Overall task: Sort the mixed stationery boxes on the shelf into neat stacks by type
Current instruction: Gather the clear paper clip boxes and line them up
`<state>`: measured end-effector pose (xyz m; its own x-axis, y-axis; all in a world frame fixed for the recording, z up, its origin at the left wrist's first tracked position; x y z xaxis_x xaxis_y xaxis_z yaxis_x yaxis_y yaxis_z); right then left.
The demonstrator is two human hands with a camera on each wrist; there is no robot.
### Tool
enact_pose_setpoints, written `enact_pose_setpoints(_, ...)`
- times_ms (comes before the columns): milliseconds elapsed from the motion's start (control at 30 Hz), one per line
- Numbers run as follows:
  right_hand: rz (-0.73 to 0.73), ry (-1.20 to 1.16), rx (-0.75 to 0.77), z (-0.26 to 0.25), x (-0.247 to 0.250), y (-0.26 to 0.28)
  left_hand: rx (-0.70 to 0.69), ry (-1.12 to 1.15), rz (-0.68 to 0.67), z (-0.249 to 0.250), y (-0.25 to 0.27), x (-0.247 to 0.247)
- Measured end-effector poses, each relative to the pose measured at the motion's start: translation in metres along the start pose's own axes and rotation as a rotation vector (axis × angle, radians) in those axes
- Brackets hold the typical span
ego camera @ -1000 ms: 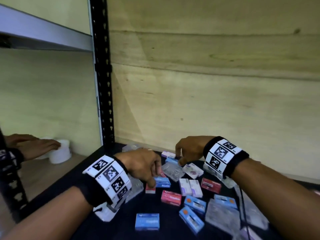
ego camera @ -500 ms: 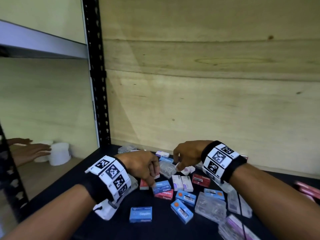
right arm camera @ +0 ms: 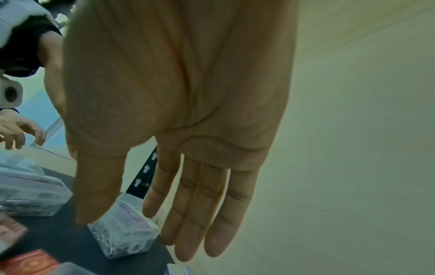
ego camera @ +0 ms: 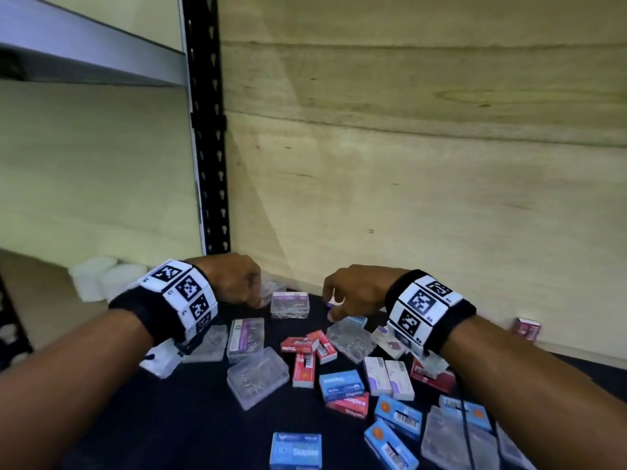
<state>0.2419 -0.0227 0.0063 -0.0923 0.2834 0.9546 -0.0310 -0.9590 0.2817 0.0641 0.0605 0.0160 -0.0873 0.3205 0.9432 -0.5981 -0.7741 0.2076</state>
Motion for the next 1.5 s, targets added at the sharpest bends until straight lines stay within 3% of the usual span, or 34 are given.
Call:
enact_pose_setpoints(367,-0.018,0.012,0.109,-0.027,0.005,-0.079,0.078,-0.073,-0.058,-0.036,-0.070,-0.009)
enact_pose_setpoints(467,-0.067,0.010,0.128,-0.028,0.005,-0.089,0.074,-0.056,-0.118,-0.037,-0.078,-0.015)
enact_pose_setpoints(767,-0.116,0.003,0.099,-0.017,0.000,-0.092,0.048,-0.168,-0.092,-0.029,-0.084,-0.013)
enact_pose_setpoints(967,-0.021,0.076,0.028,-0.010,0.007,-0.084,0.098,0.113,-0.251,-0.041,-0.072,-0.011)
enact_pose_setpoints(1133,0.073,0.112,-0.002,-0.011,0.017,-0.078,0.154,0.247,-0.280,-0.048,-0.071,-0.018)
enact_pose_setpoints(1500,0.116,0.094,-0.042,-0.008,0.022,-0.075,0.113,0.348,-0.192,-0.048,-0.082,-0.021)
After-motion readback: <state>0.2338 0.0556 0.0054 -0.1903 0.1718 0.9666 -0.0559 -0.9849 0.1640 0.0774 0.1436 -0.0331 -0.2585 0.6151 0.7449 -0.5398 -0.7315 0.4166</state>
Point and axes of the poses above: each hand's wrist, its own y-axis away from the middle knuckle, its own x-axis out of the back of the hand, z = x × y, the point moved 6 cm from there along -y, towards the middle knuckle, and after that the axes turned 6 degrees about y, right-handed, at the moved point
